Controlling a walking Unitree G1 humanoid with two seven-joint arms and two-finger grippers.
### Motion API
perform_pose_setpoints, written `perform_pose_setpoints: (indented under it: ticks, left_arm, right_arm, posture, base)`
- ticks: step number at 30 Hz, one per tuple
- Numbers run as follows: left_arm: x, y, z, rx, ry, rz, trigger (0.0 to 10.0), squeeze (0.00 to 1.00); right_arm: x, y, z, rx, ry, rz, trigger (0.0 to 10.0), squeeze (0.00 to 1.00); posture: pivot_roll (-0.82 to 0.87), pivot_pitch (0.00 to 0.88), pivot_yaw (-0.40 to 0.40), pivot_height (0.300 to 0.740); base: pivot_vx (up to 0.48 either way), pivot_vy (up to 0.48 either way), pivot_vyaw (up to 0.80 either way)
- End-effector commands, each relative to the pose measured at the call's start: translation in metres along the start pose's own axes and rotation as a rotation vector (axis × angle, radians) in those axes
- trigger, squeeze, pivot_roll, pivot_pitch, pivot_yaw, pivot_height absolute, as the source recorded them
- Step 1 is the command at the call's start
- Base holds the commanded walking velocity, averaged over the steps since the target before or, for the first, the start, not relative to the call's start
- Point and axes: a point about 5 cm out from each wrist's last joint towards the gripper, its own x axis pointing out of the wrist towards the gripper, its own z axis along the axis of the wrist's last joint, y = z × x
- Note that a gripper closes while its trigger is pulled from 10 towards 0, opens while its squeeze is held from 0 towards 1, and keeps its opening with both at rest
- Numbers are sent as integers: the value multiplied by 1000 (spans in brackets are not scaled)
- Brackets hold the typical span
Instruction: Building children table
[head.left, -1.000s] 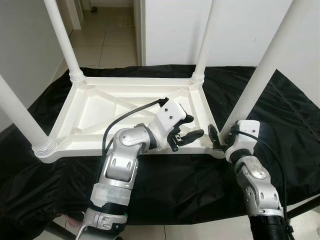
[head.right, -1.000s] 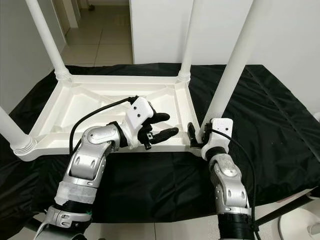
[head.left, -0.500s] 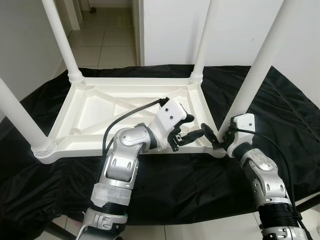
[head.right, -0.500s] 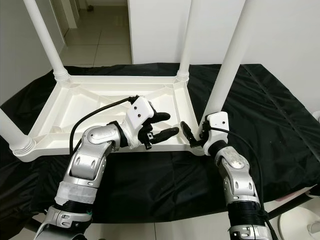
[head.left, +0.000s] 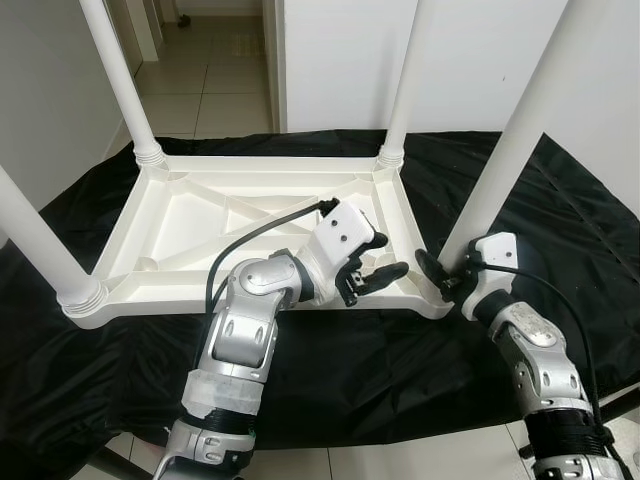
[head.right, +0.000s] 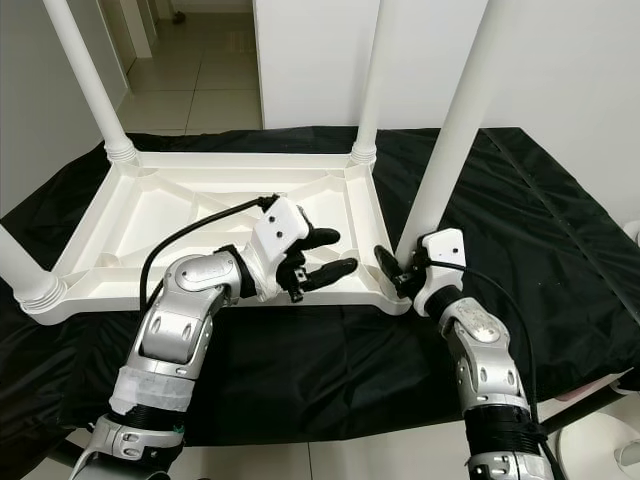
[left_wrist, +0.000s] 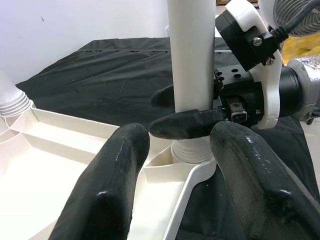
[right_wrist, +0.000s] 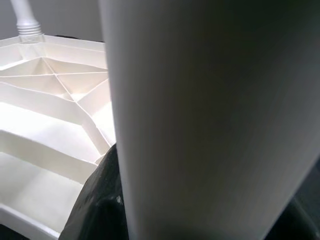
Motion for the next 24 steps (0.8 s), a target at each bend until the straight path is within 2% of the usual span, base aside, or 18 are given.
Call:
perform_pose_setpoints:
  ticks: [1,8,12,16,18,20,22,24]
  left_arm:
    - [-1,8,0,2,8,221,10000,0]
    - [-1,5,-1,-4,12,215,10000,0]
    - [-2,3,-2,-9,17,215,10000,0]
    - [-2,2,-2,-8,18,216,10000,0]
    - [-4,3,-3,-10,22,226,10000,0]
    - [-4,4,-4,-11,23,229,10000,0]
    - [-5,5,-4,-12,25,236,10000,0]
    - [-5,5,-4,-12,25,239,10000,0]
  right_arm:
    - [-1,11,-11,26,53,55,10000,0]
    - [-1,12,-12,39,80,-28,10000,0]
    - [1,15,-12,95,107,-177,10000,0]
    - [2,17,-14,120,115,-219,10000,0]
    - [3,28,-17,157,131,-339,10000,0]
    - [3,31,-18,169,136,-377,10000,0]
    - [2,39,-17,189,128,-510,10000,0]
    - [1,42,-16,197,120,-557,10000,0]
  posture:
    - [-44,0,21,740]
    - [-44,0,16,740]
    - [-38,0,4,740]
    - [-38,0,4,740]
    - [-34,0,-6,740]
    - [-34,0,-6,740]
    - [-30,0,-16,740]
    - [-30,0,-16,740]
  base:
    - [0,0,0]
    - [0,0,0]
    - [0,0,0]
    - [0,0,0]
    - [0,0,0]
    - [0,0,0]
    - [0,0,0]
    - [0,0,0]
